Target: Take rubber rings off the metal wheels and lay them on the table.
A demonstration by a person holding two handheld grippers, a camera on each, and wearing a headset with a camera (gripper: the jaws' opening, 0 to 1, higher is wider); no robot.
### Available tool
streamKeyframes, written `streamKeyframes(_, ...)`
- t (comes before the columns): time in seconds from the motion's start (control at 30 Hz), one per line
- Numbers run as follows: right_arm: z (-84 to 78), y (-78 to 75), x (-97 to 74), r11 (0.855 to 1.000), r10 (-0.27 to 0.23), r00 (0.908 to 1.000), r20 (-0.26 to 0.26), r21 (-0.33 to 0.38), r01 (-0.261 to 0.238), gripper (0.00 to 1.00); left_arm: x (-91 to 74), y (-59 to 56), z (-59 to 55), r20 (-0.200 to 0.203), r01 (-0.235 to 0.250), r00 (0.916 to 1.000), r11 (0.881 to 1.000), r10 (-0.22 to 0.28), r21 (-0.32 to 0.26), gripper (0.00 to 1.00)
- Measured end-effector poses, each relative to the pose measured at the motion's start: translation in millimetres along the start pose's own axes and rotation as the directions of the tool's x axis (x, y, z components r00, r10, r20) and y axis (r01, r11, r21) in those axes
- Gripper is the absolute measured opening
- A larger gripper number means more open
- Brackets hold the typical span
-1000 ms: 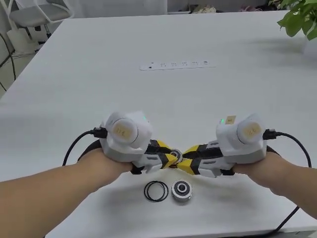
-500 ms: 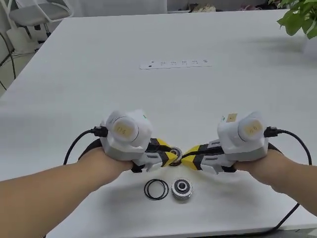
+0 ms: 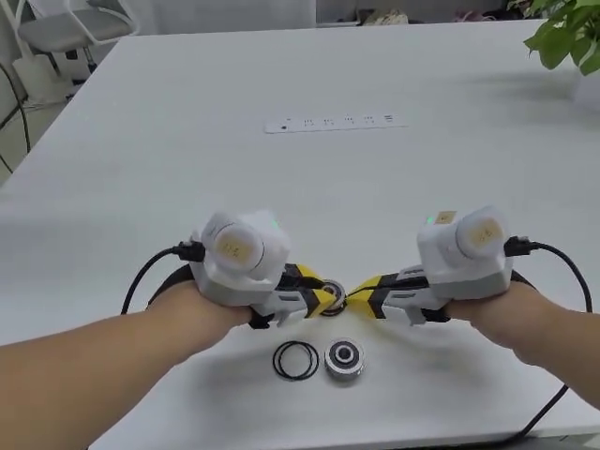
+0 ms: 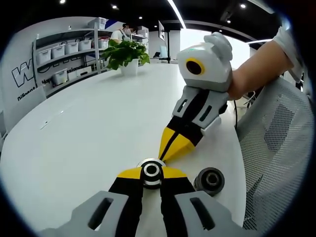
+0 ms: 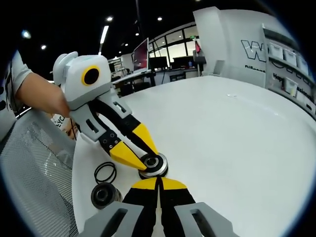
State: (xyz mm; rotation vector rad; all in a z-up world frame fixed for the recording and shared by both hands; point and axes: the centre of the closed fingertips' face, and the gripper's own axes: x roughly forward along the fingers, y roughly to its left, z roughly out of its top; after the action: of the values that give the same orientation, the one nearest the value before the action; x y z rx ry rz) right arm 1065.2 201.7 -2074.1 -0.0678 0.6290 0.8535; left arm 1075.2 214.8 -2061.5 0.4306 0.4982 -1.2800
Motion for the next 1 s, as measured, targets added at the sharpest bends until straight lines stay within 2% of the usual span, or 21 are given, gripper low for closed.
streamKeyframes(0.17,0.9,-3.5,-1.0,0.997,-0.006,0.9998,0.019,0.071,0.005,0.0,0.2,-0.1,0.1,-0.003,-0.002,1.0,1.0,0.002,0.001,0.07)
streamKeyframes(0.23,4.9,-4.3,-1.4,0.993,-0.007,0.9991,0.043,0.117,0.002,0.0,0.3,-0.2,0.1,-0.004,-0.003,1.0,1.0,0.003,0.0,0.07)
streamKeyframes(0.33,5.3,-4.5,-0.4,0.993,-0.011,0.999,0.044,0.119,0.006,0.0,0.2,-0.2,0.2,-0.006,-0.004,1.0,1.0,0.004,0.0,0.07)
streamKeyframes(0.43,6.6,-4.7,-1.0,0.988,-0.012,0.9981,0.06,0.153,0.002,0.0,0.3,-0.2,0.2,-0.007,-0.005,1.0,1.0,0.005,0.001,0.07)
streamKeyframes(0.6,12.0,1.2,-1.0,0.987,-0.008,0.9968,0.08,0.158,-0.005,0.0,0.5,-0.4,0.3,-0.009,-0.008,0.9999,1.0,0.008,0.001,0.07)
streamKeyframes(1.0,15.4,7.6,-1.4,0.988,0.001,0.9966,0.082,0.156,-0.014,0.0,0.6,-0.2,0.2,-0.015,-0.012,0.9998,1.0,0.012,0.008,0.07)
